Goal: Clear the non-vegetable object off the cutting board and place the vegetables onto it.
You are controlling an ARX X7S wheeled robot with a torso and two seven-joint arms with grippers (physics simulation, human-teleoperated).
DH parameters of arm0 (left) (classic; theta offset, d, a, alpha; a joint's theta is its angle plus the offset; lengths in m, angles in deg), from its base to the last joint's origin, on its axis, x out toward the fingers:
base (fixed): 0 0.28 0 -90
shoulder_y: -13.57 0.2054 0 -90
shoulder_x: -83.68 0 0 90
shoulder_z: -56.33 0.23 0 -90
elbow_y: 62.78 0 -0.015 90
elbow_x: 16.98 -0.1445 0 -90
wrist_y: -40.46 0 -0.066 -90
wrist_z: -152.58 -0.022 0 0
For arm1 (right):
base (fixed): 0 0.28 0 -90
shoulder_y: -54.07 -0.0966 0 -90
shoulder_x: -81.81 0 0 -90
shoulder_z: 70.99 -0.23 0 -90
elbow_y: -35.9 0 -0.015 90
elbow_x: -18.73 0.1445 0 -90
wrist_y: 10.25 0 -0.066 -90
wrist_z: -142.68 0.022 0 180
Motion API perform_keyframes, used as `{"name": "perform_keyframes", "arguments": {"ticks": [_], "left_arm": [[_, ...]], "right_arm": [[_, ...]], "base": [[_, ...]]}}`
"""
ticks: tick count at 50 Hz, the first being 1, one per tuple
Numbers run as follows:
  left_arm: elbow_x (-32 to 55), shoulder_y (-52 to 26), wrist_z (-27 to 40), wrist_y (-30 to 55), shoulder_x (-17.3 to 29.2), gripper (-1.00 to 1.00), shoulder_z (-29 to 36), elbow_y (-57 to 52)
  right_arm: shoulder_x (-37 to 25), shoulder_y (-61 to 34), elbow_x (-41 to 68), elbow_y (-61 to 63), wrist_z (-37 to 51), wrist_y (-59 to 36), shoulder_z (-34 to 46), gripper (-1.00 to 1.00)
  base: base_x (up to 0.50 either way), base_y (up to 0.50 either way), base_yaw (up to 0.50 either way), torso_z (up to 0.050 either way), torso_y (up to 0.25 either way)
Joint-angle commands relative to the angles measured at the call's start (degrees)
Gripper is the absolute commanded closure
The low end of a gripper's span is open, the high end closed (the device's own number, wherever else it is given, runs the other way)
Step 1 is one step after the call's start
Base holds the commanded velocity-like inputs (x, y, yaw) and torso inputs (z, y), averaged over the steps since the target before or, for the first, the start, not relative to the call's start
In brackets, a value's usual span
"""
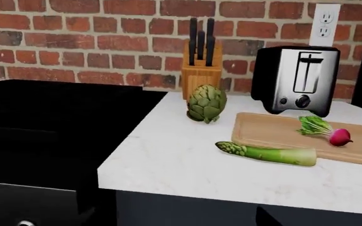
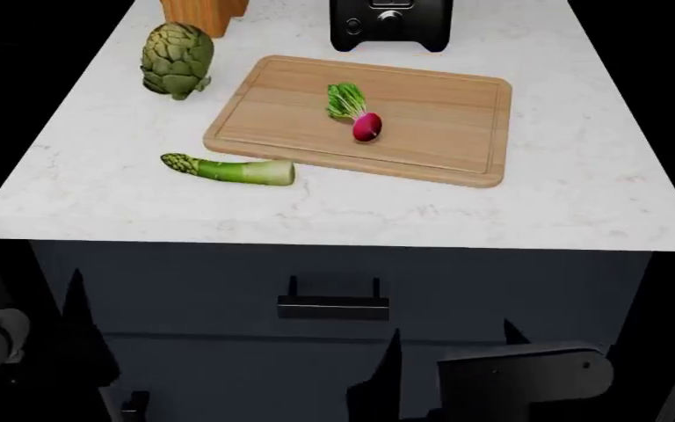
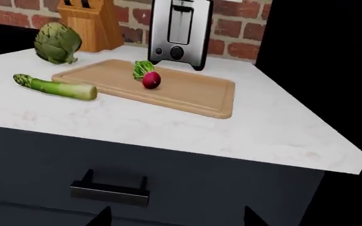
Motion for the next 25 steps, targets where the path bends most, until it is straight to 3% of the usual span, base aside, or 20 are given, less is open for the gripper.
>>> {"name": "perform_keyframes", "arguments": {"ticks": [1,5,7,16,22,25], "left_arm": [[2.8,-10.6,1.9,14.1,2.4,-1.00,-1.3,-8.0],[5.0,-17.2,1.8,20.7,2.7,-1.00,-1.9,-9.0],[5.2,-22.9,1.5,21.0,2.3,-1.00,-1.4,-4.4],[6.7,-35.5,0.1,23.7,1.2,-1.00,-0.1,7.5],[7.4,-42.8,-1.1,25.7,1.7,-1.00,0.6,13.4],[7.7,-45.1,-1.9,26.2,2.1,-1.00,1.3,15.5]], "right_arm": [[-2.5,-12.3,2.6,9.8,-2.5,-22.6,-2.6,-1.00],[-5.2,-19.5,2.9,11.8,-3.4,-30.5,-1.4,-1.00],[-7.5,-24.9,3.6,10.2,-5.0,-34.2,-0.7,-1.00],[-10.9,-39.3,8.8,3.1,-9.1,-40.8,-3.0,-1.00],[-20.5,-48.4,47.3,-6.0,18.1,-40.7,-5.5,-1.00],[-23.2,-52.5,55.5,-10.0,24.1,-40.5,-3.3,-1.00]], "base": [[0.00,0.00,0.00,0.000,0.000],[0.00,0.00,0.00,0.000,0.000],[0.00,0.00,0.00,0.000,0.000],[0.00,0.00,0.00,0.000,0.000],[0.00,0.00,0.00,0.000,0.000],[0.00,0.00,0.00,0.000,0.000]]}}
